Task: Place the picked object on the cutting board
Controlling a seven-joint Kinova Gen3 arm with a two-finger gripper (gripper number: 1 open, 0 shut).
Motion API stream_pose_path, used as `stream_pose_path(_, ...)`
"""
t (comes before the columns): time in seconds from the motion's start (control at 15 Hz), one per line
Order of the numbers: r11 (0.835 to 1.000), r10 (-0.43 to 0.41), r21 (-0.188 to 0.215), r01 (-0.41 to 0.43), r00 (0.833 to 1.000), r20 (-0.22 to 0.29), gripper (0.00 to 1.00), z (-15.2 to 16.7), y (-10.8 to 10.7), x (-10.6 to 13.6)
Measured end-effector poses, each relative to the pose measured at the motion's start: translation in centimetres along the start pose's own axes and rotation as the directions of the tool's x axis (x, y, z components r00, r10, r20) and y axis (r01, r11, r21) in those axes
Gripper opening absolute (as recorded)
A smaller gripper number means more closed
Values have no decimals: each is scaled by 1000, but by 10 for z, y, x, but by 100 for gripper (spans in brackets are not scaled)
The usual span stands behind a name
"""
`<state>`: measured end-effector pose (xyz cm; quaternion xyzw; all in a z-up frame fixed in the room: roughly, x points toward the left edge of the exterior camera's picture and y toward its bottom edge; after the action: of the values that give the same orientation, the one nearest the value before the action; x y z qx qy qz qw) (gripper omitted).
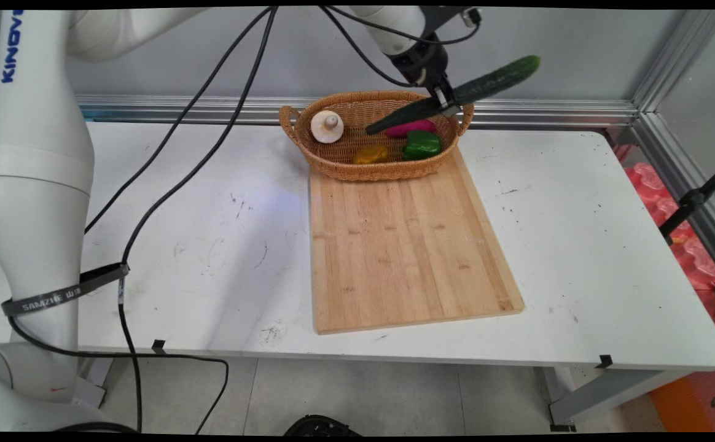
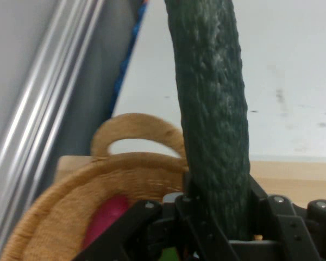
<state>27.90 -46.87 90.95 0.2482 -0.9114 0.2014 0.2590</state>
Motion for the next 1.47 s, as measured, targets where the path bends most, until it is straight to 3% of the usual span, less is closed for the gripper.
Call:
stream_pose_path(0.27,999,19,-44,-17,999,43,0,-15,42,4)
stream_pose_path(0.6,995,44,-94,-35,994,103,0,-25,88,-19)
stream_pose_path(1.2,993,15,-118,3,988,152,0,-5,126,-59)
stream_pose_path(1.47,992,3,-127,18,986,164,0,8,133,-71)
